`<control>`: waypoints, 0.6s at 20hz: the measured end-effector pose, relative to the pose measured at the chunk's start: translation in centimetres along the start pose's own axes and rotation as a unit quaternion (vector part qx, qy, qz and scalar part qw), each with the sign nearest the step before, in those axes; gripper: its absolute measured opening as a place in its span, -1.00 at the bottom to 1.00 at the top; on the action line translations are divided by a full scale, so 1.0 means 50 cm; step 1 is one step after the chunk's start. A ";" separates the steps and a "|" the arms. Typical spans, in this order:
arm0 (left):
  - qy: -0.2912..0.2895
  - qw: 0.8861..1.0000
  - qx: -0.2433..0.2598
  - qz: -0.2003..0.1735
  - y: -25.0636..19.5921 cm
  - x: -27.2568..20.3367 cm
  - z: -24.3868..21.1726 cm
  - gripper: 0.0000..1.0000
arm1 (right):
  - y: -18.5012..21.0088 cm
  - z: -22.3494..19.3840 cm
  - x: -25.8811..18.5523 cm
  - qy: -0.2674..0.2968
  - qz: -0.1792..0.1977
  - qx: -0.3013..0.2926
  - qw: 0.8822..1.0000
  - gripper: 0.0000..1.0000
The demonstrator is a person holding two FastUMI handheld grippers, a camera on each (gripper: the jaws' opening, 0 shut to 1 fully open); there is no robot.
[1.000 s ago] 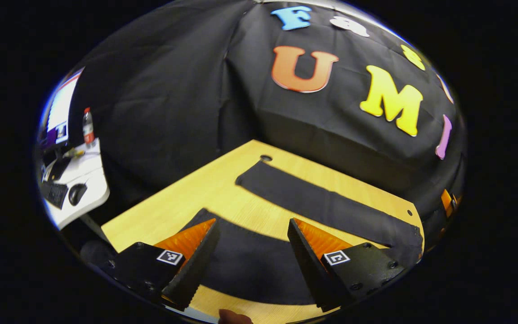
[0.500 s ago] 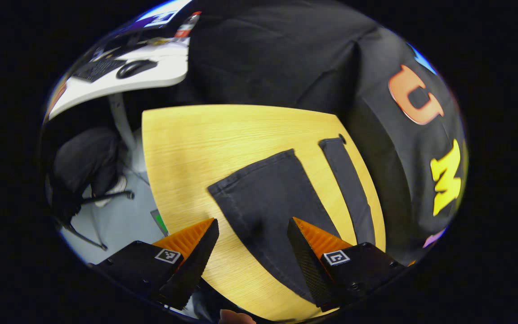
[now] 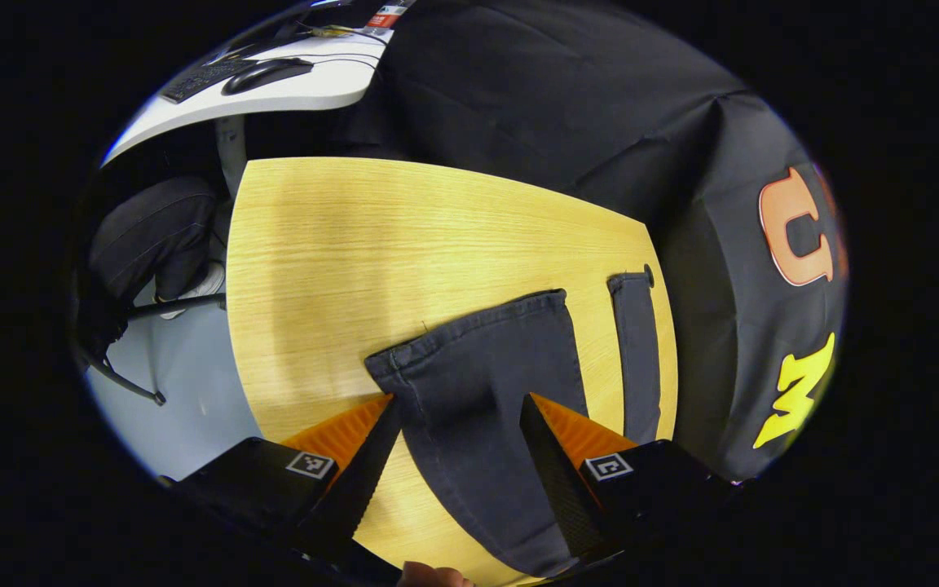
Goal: Grasp the waist and the cuffs of the jeans and fold them to make the two legs overlap; first hold the waist and fold one-third of the jeans toward the cuffs, then hold the cuffs and fold the remaining one-third in the same direction to finish folding.
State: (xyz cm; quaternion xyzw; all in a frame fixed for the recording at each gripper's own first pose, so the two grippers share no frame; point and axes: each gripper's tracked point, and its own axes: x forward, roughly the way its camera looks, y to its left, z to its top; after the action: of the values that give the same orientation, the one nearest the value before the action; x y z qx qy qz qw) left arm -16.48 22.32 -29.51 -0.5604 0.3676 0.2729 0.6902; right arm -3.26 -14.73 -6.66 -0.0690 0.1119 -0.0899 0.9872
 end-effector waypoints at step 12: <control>0.033 0.997 -0.071 0.028 0.036 0.019 0.000 -0.90 | -0.140 -0.162 0.002 0.198 0.045 0.200 0.959 0.92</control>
State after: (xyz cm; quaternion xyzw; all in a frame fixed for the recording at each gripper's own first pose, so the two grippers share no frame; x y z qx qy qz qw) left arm -17.36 22.71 -31.30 -0.6061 0.3853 0.2987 0.6285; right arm -6.17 -22.50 -13.39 0.1540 0.2880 -0.0774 0.9420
